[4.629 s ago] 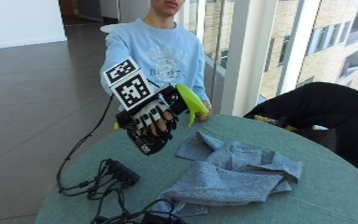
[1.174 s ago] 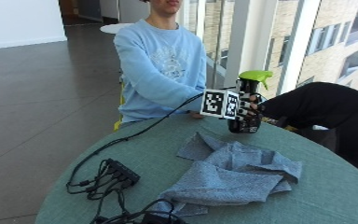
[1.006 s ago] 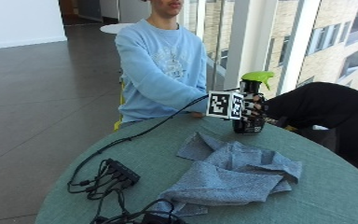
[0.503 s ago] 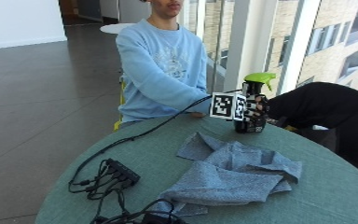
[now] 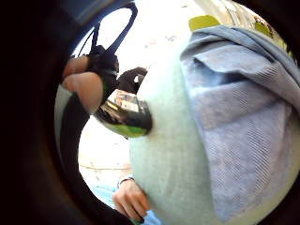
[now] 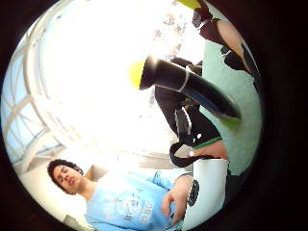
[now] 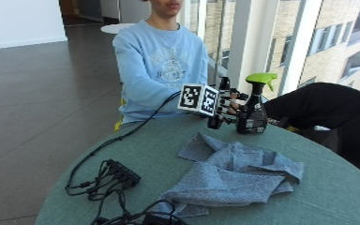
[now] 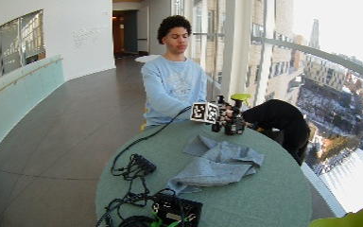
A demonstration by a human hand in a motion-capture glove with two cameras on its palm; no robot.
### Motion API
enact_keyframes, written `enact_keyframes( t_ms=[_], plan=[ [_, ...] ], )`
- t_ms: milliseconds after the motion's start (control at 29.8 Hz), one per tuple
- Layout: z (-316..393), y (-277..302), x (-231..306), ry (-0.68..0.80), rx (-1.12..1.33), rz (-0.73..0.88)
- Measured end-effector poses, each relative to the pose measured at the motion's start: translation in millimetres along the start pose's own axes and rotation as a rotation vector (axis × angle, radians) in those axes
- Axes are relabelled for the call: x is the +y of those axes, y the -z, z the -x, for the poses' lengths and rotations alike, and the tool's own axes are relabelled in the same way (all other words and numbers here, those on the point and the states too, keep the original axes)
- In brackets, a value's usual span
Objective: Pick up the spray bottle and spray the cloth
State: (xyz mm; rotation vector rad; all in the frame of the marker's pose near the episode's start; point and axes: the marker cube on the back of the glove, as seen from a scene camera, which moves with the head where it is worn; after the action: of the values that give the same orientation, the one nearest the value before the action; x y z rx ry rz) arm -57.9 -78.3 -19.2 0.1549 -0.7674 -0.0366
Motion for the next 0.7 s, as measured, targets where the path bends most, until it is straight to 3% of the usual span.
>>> enact_keyframes(
  t_ms=[335,704],
  plan=[
    [-30.5,112.7,92.0,-0.094,0.266,-0.055],
    [-53.4,155.3,179.2,-0.112,0.419,-0.094]
  ],
)
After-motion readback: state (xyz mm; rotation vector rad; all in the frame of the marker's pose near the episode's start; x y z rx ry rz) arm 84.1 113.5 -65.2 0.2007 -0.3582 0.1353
